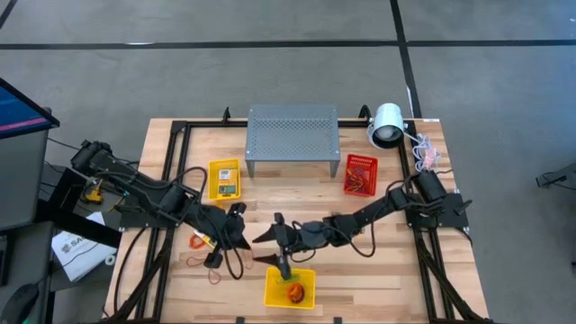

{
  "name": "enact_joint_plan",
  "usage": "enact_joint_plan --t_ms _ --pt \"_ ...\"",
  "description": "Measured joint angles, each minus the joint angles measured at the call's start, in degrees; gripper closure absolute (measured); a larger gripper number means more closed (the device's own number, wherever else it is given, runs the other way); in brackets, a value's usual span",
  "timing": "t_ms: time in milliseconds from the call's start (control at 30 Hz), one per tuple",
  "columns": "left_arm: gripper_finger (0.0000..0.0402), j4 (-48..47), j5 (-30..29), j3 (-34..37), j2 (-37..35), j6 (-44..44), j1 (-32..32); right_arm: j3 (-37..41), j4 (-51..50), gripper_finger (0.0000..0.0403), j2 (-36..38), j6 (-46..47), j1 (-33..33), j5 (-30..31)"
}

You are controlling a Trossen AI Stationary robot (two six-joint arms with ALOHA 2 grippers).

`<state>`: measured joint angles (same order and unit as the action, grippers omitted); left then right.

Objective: Pick & Place Office Desk Supplies
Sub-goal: Put the red rubber band into the red bin

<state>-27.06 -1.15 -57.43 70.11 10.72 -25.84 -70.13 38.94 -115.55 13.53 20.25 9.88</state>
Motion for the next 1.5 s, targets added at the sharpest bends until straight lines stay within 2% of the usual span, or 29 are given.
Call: enact_joint_plan --t_ms 533,600,700,933,1267,1367,1500 --pt "0.0401 2.74 -0.09 -0.02 0.02 -0.66 0.87 0.0 0.36 0.0169 0.02 0.01 -0.58 0.47" --pt "0.0401 2.74 -0.09 -0.04 0.01 -0.66 0.87 0.0 0.28 0.0185 0.02 0.01 -0.65 0.49" --pt "0.0401 2.72 -0.1 -0.04 0.02 -0.66 0.87 0.0 0.11 0.023 0.02 0.01 -0.61 0.47" --pt "0.0398 3.99 -0.14 -0.04 0.01 -0.63 0.87 0.0 0.06 0.0385 0.04 -0.19 -0.63 0.48" --pt "0.0372 7.0 0.57 -0.04 0.01 -1.88 0.86 0.02 0.06 0.0399 0.04 -0.44 -0.63 -0.93" --pt "0.0343 9.25 1.68 -0.04 0.02 -3.94 0.74 0.02 0.04 0.0401 0.04 -0.45 -0.59 -1.04" --pt "0.0282 11.65 3.08 -0.04 0.0 -4.8 0.74 0.02 -0.18 0.0401 0.08 -0.84 -0.43 -1.04"
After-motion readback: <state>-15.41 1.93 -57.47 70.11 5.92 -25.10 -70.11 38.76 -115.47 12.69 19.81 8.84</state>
